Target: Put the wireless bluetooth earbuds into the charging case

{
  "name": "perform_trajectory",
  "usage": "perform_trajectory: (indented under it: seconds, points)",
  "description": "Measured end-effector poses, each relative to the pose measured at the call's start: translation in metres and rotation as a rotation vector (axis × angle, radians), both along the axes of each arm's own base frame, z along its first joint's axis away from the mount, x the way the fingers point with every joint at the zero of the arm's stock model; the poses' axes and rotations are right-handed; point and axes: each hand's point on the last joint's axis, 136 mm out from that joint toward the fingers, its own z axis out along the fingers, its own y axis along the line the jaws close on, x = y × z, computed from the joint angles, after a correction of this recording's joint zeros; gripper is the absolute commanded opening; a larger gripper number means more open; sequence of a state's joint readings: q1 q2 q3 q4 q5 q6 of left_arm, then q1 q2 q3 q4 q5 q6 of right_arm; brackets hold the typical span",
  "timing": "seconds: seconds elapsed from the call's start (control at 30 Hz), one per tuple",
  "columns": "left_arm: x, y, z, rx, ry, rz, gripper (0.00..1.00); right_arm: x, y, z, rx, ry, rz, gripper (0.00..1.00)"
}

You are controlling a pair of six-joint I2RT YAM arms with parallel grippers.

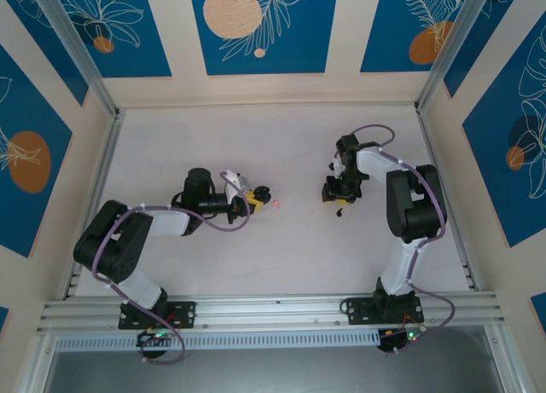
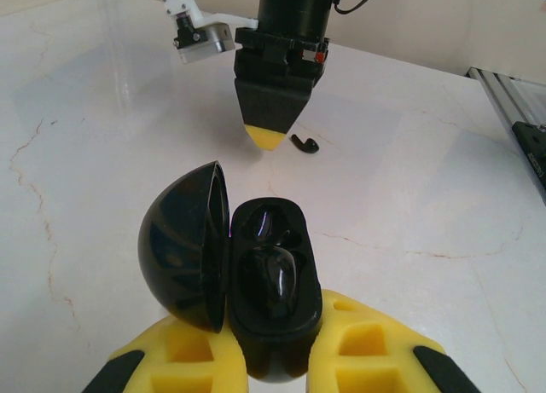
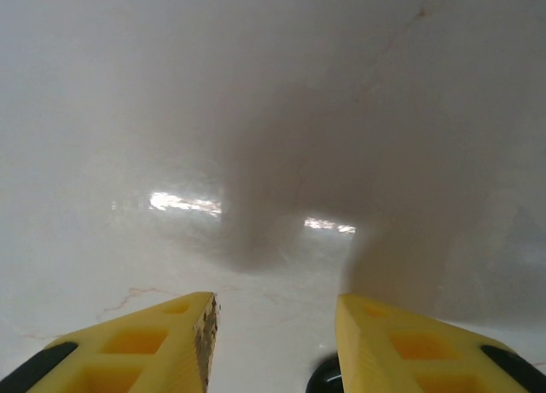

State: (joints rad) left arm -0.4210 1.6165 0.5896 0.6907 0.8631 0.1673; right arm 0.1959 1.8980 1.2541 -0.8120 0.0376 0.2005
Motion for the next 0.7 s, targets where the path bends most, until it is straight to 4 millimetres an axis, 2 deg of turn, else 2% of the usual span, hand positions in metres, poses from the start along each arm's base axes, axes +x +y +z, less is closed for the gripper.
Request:
perform_trajectory:
  seconds: [0.5, 0.7]
  points:
    - [0.0, 0.0, 0.0, 0.0, 0.0, 0.0, 0.07, -0.009, -0.009, -0.005, -0.052, 0.035, -0.009, 0.43]
    - [0.0, 0.0, 0.0, 0.0, 0.0, 0.0, 0.07, -0.02, -0.013, -0.005, -0.081, 0.062, -0.009, 0.43]
